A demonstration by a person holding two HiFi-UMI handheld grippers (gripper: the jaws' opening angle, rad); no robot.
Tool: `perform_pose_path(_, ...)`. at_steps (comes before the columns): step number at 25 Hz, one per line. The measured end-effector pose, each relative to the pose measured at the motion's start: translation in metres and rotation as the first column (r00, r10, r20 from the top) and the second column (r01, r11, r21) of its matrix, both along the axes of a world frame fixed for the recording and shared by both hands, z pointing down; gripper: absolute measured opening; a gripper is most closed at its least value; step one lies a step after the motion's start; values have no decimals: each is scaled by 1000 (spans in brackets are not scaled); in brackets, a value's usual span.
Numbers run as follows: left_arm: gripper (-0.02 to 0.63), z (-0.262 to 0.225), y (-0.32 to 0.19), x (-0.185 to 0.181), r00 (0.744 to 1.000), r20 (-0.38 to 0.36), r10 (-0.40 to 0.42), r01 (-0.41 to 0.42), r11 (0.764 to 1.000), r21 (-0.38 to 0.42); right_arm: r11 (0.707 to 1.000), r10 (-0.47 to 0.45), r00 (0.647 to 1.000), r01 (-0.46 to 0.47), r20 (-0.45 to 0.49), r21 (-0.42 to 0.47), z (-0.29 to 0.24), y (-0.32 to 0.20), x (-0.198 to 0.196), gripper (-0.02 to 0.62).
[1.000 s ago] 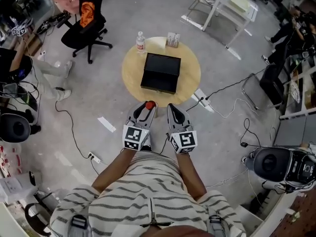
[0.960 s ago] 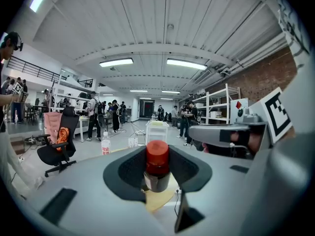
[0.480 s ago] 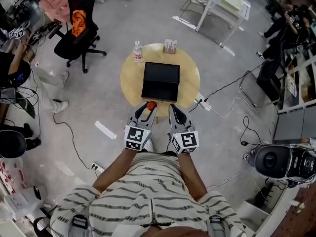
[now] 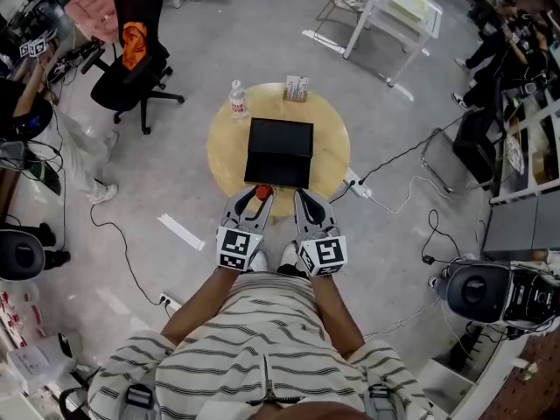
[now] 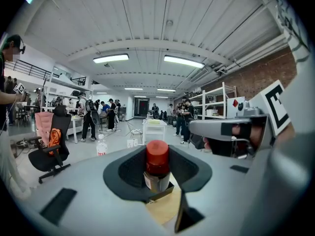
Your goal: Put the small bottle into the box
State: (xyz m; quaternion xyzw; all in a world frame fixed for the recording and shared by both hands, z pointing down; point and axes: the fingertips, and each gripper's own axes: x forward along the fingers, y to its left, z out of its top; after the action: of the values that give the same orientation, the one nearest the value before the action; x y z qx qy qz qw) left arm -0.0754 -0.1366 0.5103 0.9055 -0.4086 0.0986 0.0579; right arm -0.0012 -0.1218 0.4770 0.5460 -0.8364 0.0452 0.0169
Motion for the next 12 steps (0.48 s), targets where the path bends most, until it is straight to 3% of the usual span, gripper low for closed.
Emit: perform_pose_path(12, 149, 10, -27, 38, 1000, 7, -15, 16, 1000, -25, 999, -17, 1000, 17, 0, -37, 12, -26, 37, 9)
